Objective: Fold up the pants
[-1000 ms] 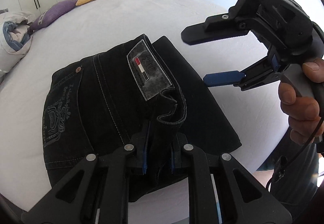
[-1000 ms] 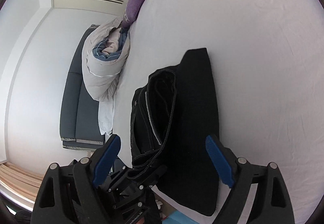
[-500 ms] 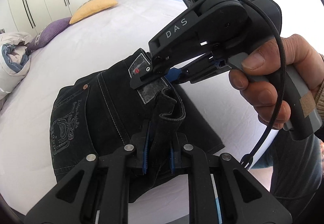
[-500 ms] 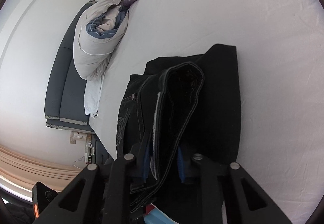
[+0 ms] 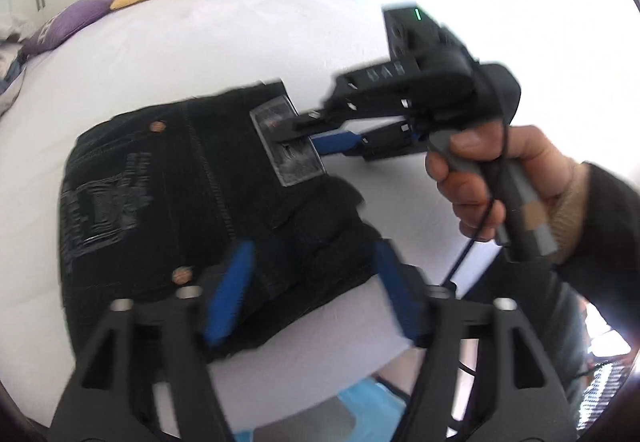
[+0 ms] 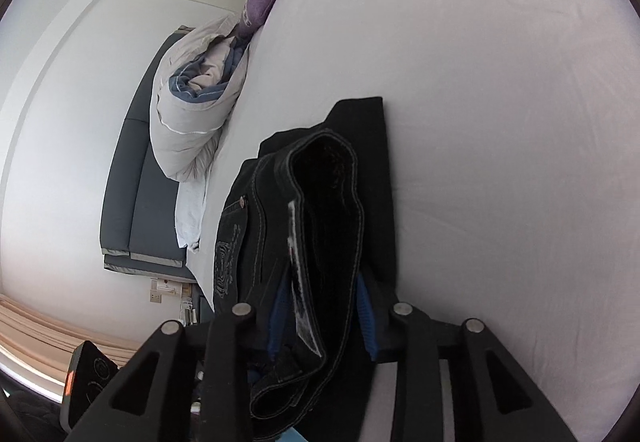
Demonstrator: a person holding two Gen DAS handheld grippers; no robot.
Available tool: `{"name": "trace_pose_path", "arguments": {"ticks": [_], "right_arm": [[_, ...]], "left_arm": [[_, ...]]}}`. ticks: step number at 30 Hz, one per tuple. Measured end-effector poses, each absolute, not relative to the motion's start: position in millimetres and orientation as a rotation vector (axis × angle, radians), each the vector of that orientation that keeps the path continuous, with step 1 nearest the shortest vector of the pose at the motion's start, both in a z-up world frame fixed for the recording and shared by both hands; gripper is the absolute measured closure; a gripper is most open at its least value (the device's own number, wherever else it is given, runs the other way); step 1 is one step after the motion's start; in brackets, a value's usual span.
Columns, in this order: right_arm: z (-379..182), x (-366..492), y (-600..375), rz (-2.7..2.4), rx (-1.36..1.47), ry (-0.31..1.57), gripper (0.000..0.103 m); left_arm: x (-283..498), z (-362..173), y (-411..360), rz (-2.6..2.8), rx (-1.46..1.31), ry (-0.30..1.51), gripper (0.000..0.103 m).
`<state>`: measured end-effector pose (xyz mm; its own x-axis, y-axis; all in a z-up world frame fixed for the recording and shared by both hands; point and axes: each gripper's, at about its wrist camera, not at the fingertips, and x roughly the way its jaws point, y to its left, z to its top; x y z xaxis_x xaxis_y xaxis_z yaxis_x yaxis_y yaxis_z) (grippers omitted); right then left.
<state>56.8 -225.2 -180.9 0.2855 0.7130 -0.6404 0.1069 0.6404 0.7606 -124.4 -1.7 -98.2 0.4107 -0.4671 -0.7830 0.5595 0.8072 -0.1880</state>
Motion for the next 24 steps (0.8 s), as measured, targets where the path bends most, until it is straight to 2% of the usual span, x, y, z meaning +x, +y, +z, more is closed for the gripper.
{"name": "trace_pose_path", "arguments": {"ticks": [1, 2, 3, 8, 9, 11, 14, 18, 19, 21, 22, 23, 24], "right_arm": [[-176.2, 55.5, -230.3, 0.441, 0.803, 1.232, 0.066], [-168.8, 53.5, -234.9, 0.396, 0.772, 1.225, 0.058], [-160.0, 50.9, -238.3, 0.365, 0.747, 1.214, 0.056], [-124.8, 37.1, -219.9, 0.557, 0.869, 1.061, 0.054], [-123.4, 34.0, -209.6, 0.613, 0.882, 1.055, 0.046], [-130.3, 26.5, -189.7, 0.670, 0.852, 1.096, 0.042], [-163.1, 14.6, -174.3, 0.660, 0.795, 1.245, 0.043], [-183.2, -4.0, -202.4, 0.633, 0.874, 1.228, 0.065], [-184.2, -8.1, -209.1, 0.618, 0.892, 1.234, 0.066], [-174.4, -14.7, -218.0, 0.594, 0.862, 1.240, 0.065], [-165.9, -14.9, -220.0, 0.573, 0.827, 1.242, 0.062], [-157.0, -13.5, -222.9, 0.556, 0.806, 1.231, 0.052], [-148.0, -8.7, -226.1, 0.558, 0.812, 1.203, 0.051]], "left_arm": [[-128.2, -92.7, 14.0, -0.636, 0.085, 0.934, 0.033], [-128.1, -88.9, 25.3, -0.620, 0.072, 0.935, 0.033], [-125.7, -89.6, 38.4, -0.594, 0.059, 0.945, 0.033], [-82.4, -87.4, 97.5, -0.457, -0.066, 0.952, 0.033], [-71.7, -89.1, 107.0, -0.453, -0.091, 0.952, 0.033], [-60.3, -97.9, 118.2, -0.455, -0.106, 0.959, 0.033], [-50.4, -109.3, 121.0, -0.439, -0.083, 0.995, 0.033], [-26.7, -140.1, 118.9, -0.406, -0.053, 1.067, 0.033], [-27.3, -142.1, 118.9, -0.402, -0.051, 1.071, 0.033], [-28.8, -144.1, 117.7, -0.392, -0.030, 1.073, 0.033], [-29.2, -145.1, 117.7, -0.388, -0.026, 1.073, 0.033], [-29.3, -146.5, 118.4, -0.384, -0.029, 1.076, 0.033], [-30.4, -147.0, 119.8, -0.382, -0.037, 1.080, 0.033]]}}
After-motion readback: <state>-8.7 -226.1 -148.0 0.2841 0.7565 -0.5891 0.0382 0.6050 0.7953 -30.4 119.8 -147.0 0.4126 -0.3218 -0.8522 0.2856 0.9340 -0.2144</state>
